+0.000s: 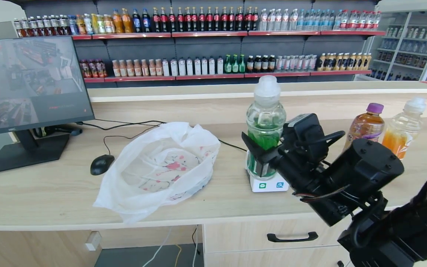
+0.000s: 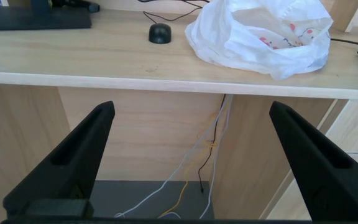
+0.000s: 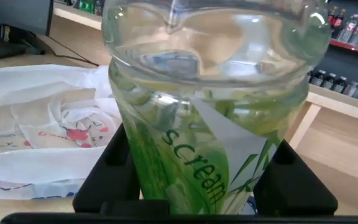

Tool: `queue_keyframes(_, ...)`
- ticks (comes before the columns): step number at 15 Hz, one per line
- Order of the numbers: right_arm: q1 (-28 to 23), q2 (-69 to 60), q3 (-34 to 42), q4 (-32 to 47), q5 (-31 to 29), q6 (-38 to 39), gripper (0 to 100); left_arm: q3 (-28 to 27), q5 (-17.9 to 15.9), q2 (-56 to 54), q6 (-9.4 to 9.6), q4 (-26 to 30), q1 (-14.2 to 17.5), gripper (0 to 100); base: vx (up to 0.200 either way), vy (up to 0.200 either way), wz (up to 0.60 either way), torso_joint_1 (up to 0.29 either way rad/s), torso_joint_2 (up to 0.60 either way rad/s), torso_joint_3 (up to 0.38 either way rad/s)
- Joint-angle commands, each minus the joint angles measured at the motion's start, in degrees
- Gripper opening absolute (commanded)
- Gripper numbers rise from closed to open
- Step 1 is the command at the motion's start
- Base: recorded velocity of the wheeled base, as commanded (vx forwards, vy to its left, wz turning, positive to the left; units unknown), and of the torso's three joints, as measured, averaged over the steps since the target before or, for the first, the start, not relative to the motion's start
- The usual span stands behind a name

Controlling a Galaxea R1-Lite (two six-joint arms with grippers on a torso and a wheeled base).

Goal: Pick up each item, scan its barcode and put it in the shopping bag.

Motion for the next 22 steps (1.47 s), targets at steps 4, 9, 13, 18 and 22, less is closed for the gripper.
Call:
queue_keyframes(4,-4.68,5.85,-9.98,-0.14,14.42,-14.07,0,0.01,-0.01,-0.02,-0.02,-0.01,0.0,100,0.0,0.0,0.0,0.0,0.0,0.0)
queue_keyframes(9,-11.18,5.85,-8.48,-0.14,27.61,-20.4,0,0.01,-0.01,-0.02,-0.02,-0.01,0.0,100,0.0,0.0,0.0,0.0,0.0,0.0)
queue_keyframes(13,-11.53,7.17,-5.49,-0.14,38.07,-27.17,0,0.01,-0.01,-0.02,-0.02,-0.01,0.0,100,0.0,0.0,0.0,0.0,0.0,0.0)
queue_keyframes(18,-14.17,8.93,-5.84,-0.14,48.08,-29.98,0,0.01,-0.01,-0.02,-0.02,-0.01,0.0,100,0.0,0.0,0.0,0.0,0.0,0.0)
queue_keyframes(22,-17.51,8.49,-8.13,-0.14,53.01,-30.86,0,0.01,-0.01,-0.02,-0.02,-0.01,0.0,100,0.0,0.0,0.0,0.0,0.0,0.0)
